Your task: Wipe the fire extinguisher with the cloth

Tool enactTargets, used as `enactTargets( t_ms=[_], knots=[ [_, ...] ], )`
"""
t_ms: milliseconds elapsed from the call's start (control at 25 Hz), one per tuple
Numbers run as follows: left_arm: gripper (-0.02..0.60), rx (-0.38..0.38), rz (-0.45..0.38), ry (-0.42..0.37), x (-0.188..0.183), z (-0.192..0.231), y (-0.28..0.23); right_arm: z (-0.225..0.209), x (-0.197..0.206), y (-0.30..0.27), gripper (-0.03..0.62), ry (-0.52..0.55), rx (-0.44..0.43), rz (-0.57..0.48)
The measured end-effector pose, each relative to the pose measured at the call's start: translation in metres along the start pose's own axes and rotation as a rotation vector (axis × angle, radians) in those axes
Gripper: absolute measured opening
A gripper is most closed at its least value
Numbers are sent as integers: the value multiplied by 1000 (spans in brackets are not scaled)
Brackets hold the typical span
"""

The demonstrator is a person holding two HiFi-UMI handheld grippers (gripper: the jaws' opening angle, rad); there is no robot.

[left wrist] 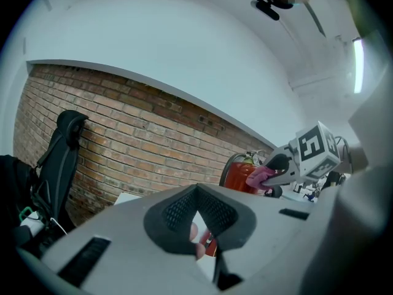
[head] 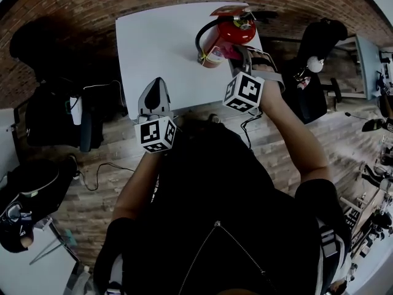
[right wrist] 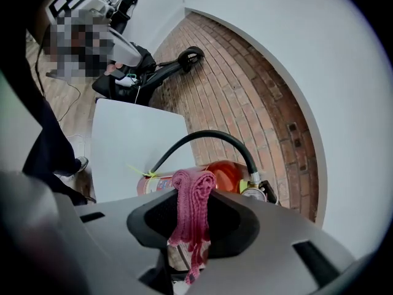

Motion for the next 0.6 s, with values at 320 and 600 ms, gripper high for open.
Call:
enactTargets(
  t_ms=[320,600],
  knots=[
    [8,11,3,21,-1,10,5,-29,-12,29,120,-14,155,25],
    [8,31,6,21,-5,20,10,-12,-15,29,120,-120,90,30]
  ],
)
Point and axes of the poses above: the fingertips, and each gripper's own axes: y backward along the fingers, z to its left, x out of its underside, the point moved 7 cm from there along y, backward along the fingers, and after that the axes turned 5 degrees about -z, right-handed, at the moved point
